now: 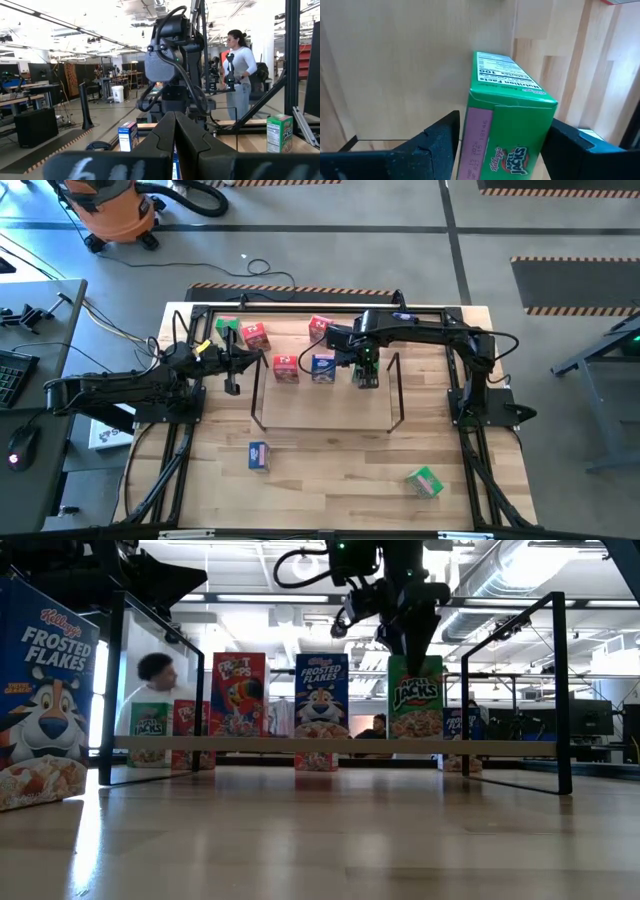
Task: Stack cereal on shelf
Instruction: Put the top right green cereal box on the shelf, then put the left red cereal box on the shelf aligned with the other red cereal box
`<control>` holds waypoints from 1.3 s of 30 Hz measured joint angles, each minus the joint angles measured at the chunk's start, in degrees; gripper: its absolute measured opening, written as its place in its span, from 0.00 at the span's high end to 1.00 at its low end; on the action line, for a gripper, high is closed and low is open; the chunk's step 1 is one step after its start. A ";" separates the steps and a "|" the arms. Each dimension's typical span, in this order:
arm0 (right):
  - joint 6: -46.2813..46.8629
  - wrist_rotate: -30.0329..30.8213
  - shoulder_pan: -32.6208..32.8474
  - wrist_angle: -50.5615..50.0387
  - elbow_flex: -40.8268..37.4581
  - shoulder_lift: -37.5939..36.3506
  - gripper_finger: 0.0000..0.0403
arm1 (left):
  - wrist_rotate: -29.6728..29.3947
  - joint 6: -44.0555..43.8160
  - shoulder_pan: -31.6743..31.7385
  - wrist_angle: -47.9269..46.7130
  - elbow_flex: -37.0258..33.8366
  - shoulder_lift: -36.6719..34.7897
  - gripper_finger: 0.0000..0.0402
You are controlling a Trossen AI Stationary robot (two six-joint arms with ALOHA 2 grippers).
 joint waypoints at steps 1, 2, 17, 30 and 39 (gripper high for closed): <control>-0.02 0.28 0.00 0.00 0.00 0.00 0.43 | 0.01 0.00 0.01 0.00 0.00 0.00 1.00; -0.02 0.30 0.00 0.02 0.00 0.00 0.43 | 0.00 0.00 0.00 0.00 0.00 0.00 1.00; 2.07 -0.88 -0.17 -0.78 1.10 -0.72 0.43 | 0.01 -0.02 -0.01 -0.01 0.00 0.00 1.00; 12.06 -3.19 -0.17 -1.78 10.07 -0.72 0.42 | 0.01 -0.01 0.01 0.00 0.00 0.00 1.00; 11.80 0.80 0.60 -9.44 20.90 -0.70 0.45 | 0.02 0.28 0.00 0.00 0.00 0.00 1.00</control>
